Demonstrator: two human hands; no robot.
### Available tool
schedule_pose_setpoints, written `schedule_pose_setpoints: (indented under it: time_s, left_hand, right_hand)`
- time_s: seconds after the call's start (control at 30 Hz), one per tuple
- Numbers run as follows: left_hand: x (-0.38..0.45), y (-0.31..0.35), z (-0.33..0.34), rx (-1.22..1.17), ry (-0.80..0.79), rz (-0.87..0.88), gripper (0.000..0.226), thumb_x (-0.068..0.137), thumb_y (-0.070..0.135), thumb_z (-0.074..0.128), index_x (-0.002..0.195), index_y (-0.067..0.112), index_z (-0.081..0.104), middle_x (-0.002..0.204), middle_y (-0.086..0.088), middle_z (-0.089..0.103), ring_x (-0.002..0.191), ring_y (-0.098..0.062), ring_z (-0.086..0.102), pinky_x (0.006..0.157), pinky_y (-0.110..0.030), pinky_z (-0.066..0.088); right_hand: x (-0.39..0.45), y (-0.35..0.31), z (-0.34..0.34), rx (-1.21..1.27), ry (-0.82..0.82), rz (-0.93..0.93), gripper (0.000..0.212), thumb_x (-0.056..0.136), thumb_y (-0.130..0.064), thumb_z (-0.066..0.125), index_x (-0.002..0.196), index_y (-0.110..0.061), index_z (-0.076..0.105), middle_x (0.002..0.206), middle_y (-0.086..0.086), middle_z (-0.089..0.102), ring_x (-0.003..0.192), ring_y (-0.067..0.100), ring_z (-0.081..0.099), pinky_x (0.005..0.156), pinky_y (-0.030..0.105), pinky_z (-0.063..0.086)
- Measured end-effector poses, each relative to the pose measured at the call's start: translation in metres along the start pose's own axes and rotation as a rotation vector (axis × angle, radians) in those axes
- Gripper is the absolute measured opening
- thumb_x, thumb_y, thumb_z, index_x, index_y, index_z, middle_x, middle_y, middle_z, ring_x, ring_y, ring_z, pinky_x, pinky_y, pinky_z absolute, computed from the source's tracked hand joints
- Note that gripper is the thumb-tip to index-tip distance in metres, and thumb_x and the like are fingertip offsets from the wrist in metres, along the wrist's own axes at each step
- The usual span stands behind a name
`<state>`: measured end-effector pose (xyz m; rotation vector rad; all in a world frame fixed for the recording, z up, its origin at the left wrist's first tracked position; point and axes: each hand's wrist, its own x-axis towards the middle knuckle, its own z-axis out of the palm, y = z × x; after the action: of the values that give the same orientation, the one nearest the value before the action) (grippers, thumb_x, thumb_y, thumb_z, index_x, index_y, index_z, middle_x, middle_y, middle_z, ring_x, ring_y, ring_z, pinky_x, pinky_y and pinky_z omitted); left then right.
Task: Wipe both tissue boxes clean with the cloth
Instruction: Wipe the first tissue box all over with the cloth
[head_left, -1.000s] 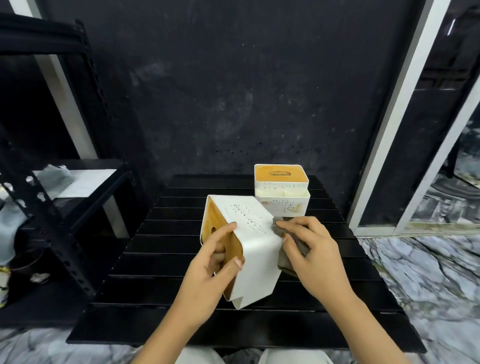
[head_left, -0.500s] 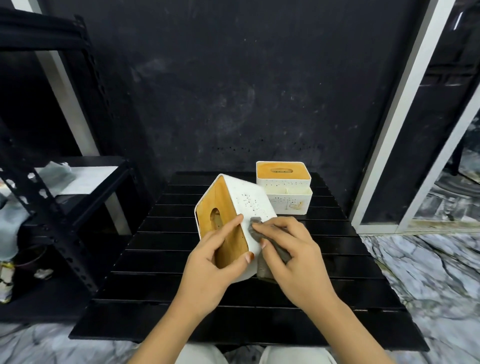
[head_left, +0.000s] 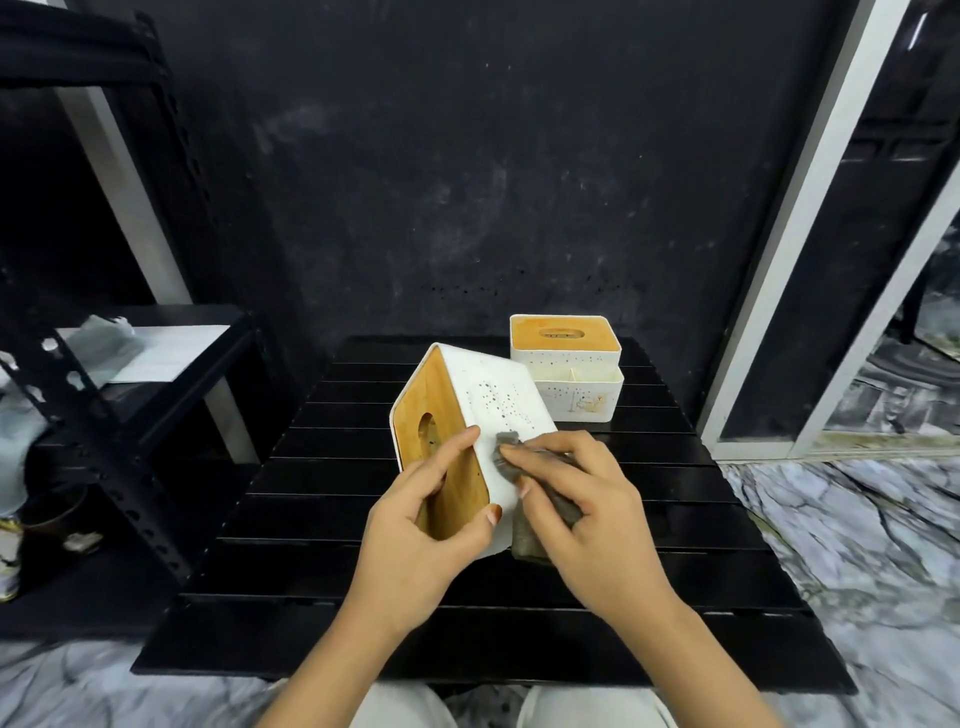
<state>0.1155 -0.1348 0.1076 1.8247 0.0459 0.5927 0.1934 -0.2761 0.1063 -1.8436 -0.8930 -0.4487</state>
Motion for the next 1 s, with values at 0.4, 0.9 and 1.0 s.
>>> schedule_pose_setpoints:
  time_s: [0.4,0.9,1.0]
  left_hand:
    - [0.0,-0.002,0.001,-0.021,0.001,0.005,0.062,0.066,0.023,0.07,0.109,0.065,0.055,0.115,0.028,0.059,0.111,0.0,0.055,0.087,-0.009,0.045]
    - [-0.004,0.002,0.003,-0.002,0.003,0.01,0.057,0.056,0.042,0.067,0.107,0.064,0.055,0.111,0.028,0.059,0.105,0.007,0.054,0.082,-0.003,0.041]
    - [-0.005,0.0,0.002,0.029,-0.017,-0.011,0.058,0.057,0.048,0.067,0.109,0.067,0.051,0.114,0.031,0.055,0.11,0.009,0.049,0.083,-0.002,0.041]
  right_hand:
    - [-0.003,-0.01,0.001,0.007,-0.014,-0.02,0.032,0.084,-0.034,0.049,0.114,-0.034,0.062,0.105,-0.018,0.056,0.101,0.008,0.052,0.085,0.03,0.049]
    - [0.002,0.005,-0.005,0.024,0.033,0.146,0.028,0.085,-0.026,0.055,0.109,-0.035,0.065,0.1,-0.02,0.055,0.099,0.011,0.056,0.084,0.036,0.051]
    - [0.003,0.018,-0.012,0.054,0.051,0.27,0.031,0.087,-0.012,0.058,0.105,-0.035,0.067,0.098,-0.022,0.055,0.101,0.009,0.055,0.089,0.032,0.049]
